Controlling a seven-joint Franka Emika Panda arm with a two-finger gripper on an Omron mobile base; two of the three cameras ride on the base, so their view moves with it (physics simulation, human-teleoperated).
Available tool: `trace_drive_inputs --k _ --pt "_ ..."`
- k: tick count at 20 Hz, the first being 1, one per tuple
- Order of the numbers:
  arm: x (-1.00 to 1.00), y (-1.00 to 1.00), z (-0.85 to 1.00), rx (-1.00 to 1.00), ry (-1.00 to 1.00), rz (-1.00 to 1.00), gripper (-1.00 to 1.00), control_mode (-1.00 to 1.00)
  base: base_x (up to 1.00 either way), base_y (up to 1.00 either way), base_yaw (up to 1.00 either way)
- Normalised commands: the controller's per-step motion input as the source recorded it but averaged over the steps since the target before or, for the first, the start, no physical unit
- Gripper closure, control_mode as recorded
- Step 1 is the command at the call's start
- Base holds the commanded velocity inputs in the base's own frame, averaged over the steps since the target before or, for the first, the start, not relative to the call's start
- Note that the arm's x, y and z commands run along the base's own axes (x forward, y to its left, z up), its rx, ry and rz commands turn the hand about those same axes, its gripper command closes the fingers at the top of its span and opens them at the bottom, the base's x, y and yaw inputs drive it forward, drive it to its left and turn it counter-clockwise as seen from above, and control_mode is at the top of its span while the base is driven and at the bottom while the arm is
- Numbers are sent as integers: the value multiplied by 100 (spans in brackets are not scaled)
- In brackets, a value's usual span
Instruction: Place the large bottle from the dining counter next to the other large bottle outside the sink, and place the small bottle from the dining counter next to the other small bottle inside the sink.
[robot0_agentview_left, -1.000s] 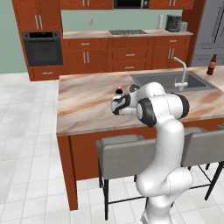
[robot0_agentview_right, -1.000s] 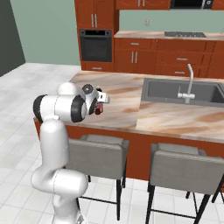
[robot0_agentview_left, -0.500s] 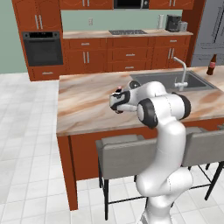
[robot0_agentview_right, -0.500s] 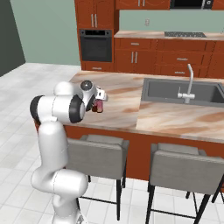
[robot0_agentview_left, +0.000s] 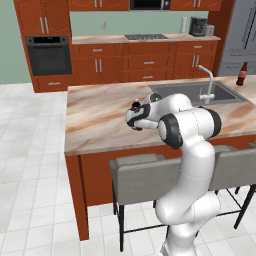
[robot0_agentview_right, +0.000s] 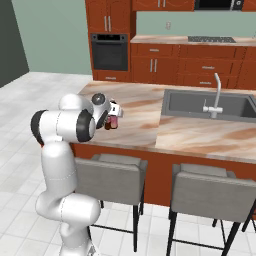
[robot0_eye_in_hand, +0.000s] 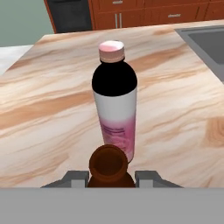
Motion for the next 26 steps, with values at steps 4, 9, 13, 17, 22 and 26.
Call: trace_drive_inputs --k 4,9,13,17,22,26 --pt "0 0 0 0 0 0 100 -100 0 0 0" --pt "0 0 0 0 0 0 100 100 -20 0 0" --pt "0 0 0 0 0 0 100 100 -47 4 0" --pt "0 0 0 0 0 0 100 100 -40 22 0" --pt "0 0 0 0 0 0 100 100 -3 63 0" --pt "0 0 0 0 0 0 100 100 0 99 0"
